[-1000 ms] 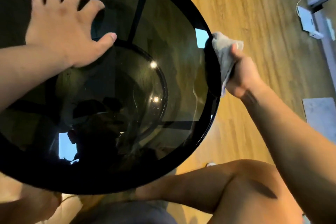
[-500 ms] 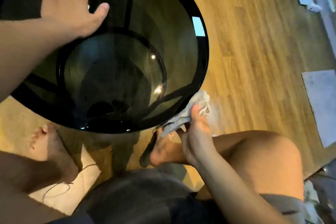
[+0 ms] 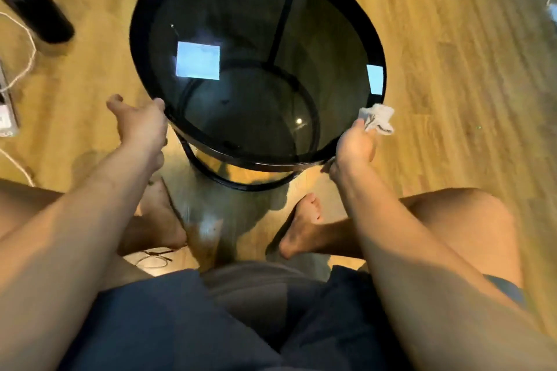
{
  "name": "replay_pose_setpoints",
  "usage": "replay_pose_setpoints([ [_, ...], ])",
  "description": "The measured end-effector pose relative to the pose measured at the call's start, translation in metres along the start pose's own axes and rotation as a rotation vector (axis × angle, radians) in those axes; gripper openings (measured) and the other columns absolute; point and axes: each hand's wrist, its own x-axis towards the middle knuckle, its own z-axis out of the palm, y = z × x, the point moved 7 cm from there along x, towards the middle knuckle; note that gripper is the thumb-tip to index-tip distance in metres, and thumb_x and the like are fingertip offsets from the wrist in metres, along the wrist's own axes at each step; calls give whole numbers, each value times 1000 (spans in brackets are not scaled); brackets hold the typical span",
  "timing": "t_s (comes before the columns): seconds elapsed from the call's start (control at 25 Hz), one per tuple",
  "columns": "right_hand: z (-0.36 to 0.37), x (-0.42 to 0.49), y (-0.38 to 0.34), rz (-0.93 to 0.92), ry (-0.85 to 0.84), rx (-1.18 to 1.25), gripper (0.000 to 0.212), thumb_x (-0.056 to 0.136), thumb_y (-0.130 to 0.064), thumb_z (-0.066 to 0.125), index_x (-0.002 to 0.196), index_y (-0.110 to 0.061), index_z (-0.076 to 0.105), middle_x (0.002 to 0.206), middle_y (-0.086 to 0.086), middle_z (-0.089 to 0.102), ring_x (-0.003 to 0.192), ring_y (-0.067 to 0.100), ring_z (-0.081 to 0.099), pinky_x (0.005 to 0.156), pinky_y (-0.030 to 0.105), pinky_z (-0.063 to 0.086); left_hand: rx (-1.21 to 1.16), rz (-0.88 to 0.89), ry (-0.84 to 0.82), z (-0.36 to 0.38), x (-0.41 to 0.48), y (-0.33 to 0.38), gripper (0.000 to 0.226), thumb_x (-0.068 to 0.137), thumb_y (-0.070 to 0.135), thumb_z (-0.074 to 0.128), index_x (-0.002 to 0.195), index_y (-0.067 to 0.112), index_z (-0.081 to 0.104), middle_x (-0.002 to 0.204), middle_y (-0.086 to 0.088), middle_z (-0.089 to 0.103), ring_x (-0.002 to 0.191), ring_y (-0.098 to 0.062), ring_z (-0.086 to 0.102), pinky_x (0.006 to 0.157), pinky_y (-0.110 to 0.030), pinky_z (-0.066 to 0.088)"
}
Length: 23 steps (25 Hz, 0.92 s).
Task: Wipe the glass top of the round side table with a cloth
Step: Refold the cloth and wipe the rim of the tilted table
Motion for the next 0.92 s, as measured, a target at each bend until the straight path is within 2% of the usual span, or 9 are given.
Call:
replay_pose_setpoints([
  [0.08, 17, -69, 38, 24, -23, -34, 41, 104, -29, 40, 142, -12, 44, 149, 6, 41, 130, 25, 44, 106, 28, 30, -108, -63, -177, 9, 0, -8, 40, 98, 27, 41, 137, 34, 38, 124, -2, 57, 109, -27, 60, 79, -46, 59],
  [0.16, 41, -125, 65, 102, -153, -28, 46, 105, -30, 38, 145, -9, 36, 154, 8, 28, 132, 25, 37, 98, 17, 22, -85, -30, -237, 12, 0, -7, 36, 100, 30, 37, 135, 36, 41, 132, -5, 58, 114, -35, 60, 72, -49, 61],
  [0.24, 48, -127, 74, 172, -142, 30, 45, 104, -32, 40, 144, -12, 36, 150, 11, 29, 114, 23, 42, 89, 18, 27, -39, -26, -252, 11, -1, -4, 37, 101, 30, 35, 138, 36, 38, 137, -7, 55, 119, -38, 58, 67, -48, 62],
  [0.4, 24, -79, 49, 45, -46, -137, 38, 104, -32, 35, 138, -20, 44, 137, 11, 30, 100, 24, 45, 101, 37, 39, -28, -51, -286, 7, -7, -2, 39, 106, 27, 34, 145, 34, 32, 142, -6, 50, 119, -35, 58, 77, -51, 61],
  [0.48, 7, -51, 36, -74, 62, -203, 35, 103, -30, 34, 133, -16, 47, 129, 11, 34, 95, 24, 46, 91, 34, 41, -41, -62, -288, 5, -3, -1, 38, 106, 25, 36, 143, 32, 34, 137, -5, 53, 114, -32, 61, 80, -51, 61],
  [0.6, -10, -10, 6, -195, 92, -248, 40, 101, -27, 35, 138, -19, 46, 130, 14, 50, 113, 32, 53, 92, 34, 43, -20, -69, -247, 2, -3, 1, 27, 104, 22, 42, 128, 34, 43, 131, -5, 58, 108, -30, 64, 79, -49, 61],
  [0.68, -4, 6, 6, -185, 48, -269, 42, 98, -29, 39, 139, -23, 43, 127, 13, 54, 116, 32, 56, 100, 41, 46, 19, -54, -230, 2, 1, 5, 22, 101, 22, 48, 120, 34, 49, 126, -6, 62, 106, -30, 65, 79, -46, 62],
  [0.76, 7, -13, 20, -169, 125, -229, 39, 94, -33, 46, 133, -27, 44, 124, 13, 52, 112, 33, 58, 98, 42, 48, 43, -20, -193, -7, 8, 9, 18, 98, 21, 56, 113, 31, 56, 118, -6, 67, 102, -29, 66, 86, -43, 59],
  [0.92, 47, -78, 73, 5, 185, -276, 46, 99, -26, 48, 141, -12, 34, 139, 25, 36, 124, 39, 43, 99, 41, 36, 130, -23, -176, -18, 12, 16, 34, 93, 23, 64, 127, 16, 63, 113, 6, 59, 104, -19, 57, 86, -27, 41],
])
